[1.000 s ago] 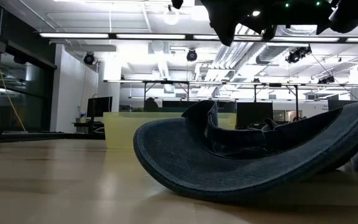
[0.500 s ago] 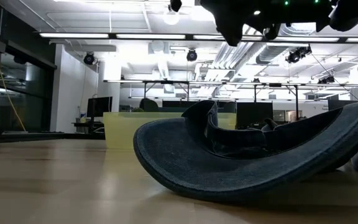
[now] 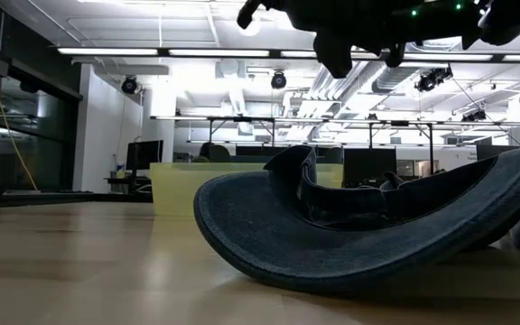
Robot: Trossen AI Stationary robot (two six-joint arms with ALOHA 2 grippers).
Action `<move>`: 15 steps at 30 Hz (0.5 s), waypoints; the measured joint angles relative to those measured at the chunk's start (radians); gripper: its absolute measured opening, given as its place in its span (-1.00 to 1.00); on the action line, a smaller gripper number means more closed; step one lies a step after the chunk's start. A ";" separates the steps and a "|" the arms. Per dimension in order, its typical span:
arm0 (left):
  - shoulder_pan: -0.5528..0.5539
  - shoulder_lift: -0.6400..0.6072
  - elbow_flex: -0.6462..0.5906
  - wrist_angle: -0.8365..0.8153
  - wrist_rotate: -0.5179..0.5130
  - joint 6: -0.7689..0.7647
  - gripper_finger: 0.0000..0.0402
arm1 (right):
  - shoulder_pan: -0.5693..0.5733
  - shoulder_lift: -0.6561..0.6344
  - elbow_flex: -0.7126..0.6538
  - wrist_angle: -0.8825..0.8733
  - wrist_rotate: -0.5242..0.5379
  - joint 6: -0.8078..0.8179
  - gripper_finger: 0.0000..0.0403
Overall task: Pick & Place hat
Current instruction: Put the gray cap into the blue bin
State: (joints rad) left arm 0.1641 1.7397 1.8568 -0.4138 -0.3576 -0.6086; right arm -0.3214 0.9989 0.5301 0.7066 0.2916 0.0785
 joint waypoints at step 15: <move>0.001 0.000 -0.002 0.066 0.068 0.163 -1.00 | -0.024 -0.005 0.002 -0.127 -0.023 0.014 -0.86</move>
State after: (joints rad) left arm 0.1654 1.7397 1.8549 -0.3483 -0.2892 -0.4455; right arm -0.3455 0.9942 0.5320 0.5795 0.2688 0.0928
